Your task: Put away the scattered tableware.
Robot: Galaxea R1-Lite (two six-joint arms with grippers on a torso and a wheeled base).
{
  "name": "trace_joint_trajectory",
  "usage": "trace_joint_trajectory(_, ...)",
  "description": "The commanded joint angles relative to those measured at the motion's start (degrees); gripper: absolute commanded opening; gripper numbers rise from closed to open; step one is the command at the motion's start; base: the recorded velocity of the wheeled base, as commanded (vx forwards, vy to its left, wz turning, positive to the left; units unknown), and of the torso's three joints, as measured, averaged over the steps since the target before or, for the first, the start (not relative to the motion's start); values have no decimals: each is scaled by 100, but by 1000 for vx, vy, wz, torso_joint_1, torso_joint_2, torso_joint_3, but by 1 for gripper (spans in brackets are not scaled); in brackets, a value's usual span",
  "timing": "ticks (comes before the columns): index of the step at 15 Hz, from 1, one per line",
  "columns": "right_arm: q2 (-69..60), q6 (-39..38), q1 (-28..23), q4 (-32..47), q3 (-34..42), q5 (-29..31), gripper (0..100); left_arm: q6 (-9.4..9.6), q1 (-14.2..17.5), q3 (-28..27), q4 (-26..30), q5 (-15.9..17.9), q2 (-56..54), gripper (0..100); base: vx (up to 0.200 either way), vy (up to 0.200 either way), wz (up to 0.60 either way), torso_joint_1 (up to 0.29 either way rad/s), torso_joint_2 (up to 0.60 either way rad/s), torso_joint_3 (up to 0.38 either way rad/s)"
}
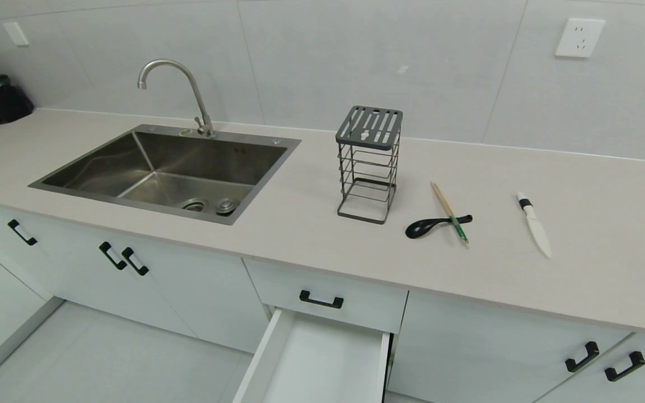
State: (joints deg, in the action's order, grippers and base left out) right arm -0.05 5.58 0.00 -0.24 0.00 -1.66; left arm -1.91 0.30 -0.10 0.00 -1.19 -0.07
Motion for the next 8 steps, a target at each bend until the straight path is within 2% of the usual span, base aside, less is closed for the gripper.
trace_joint_trajectory(1,5,-13,0,-2,0,8,0,-2,5,1,0,-4,7,100,0,0,0,305,-598,-286)
trace_joint_trajectory(4,5,-303,0,7,0,-1,0,-2,5,1,0,-4,7,100,0,0,0,286,-564,-268)
trace_joint_trajectory(7,5,-321,0,16,0,-1,0,-2,5,1,0,-4,7,100,0,0,0,216,-416,-206)
trace_joint_trajectory(8,5,-330,0,16,0,-1,100,-2,5,1,0,-4,7,100,0,0,0,203,-373,-193)
